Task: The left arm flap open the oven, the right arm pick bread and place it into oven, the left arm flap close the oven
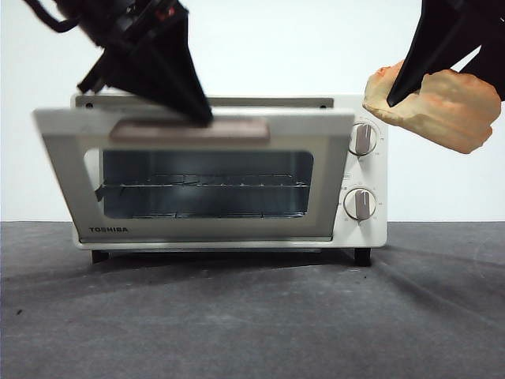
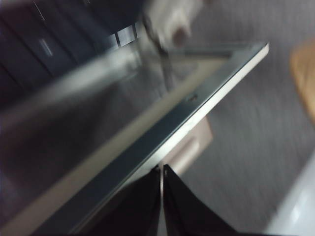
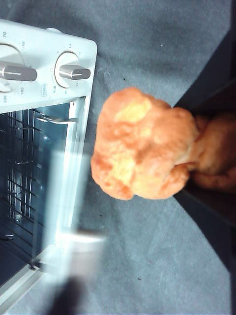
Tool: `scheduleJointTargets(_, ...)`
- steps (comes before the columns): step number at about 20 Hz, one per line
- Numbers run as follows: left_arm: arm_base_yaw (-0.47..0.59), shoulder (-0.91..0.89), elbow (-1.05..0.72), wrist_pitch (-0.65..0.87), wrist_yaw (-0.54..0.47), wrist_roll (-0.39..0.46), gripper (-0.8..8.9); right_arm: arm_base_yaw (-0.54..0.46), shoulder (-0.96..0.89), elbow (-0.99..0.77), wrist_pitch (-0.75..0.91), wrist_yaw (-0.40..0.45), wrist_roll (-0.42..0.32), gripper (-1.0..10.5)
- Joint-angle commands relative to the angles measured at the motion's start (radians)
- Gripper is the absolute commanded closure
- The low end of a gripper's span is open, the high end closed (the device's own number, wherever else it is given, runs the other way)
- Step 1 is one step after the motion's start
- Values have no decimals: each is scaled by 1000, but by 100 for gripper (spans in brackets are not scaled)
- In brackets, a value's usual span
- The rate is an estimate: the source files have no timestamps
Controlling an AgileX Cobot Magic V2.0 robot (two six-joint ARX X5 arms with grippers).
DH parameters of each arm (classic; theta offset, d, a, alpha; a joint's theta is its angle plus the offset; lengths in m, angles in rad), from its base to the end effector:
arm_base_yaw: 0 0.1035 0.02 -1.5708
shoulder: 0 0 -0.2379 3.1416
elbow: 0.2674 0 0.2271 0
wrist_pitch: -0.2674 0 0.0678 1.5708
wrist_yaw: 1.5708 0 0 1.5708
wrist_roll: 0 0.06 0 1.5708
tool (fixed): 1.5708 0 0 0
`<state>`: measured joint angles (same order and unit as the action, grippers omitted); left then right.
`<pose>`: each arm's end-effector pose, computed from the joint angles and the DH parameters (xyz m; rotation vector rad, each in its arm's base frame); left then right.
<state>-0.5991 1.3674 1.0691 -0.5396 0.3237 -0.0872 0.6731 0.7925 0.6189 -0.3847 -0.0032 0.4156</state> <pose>0.2224 -0.1750 0.2368 0.0429 0.8951 -0.8279 0.1465 0.1170 0.2265 0.2033 0.6617 0.5335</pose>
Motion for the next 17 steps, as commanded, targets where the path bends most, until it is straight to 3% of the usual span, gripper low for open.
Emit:
scheduleJointTargets(1,-7,46,-13,-48,-61,15,797,8,3,18,17,1,-12,783)
scheduleJointTargets(12,-31,43,-13,-210,-61,-11,796,8,3,18,17,-5,-16,783)
scheduleJointTargets(17,-30,11,-13,-207,-61,-11,796,8,3,18,17,-24,-15,783)
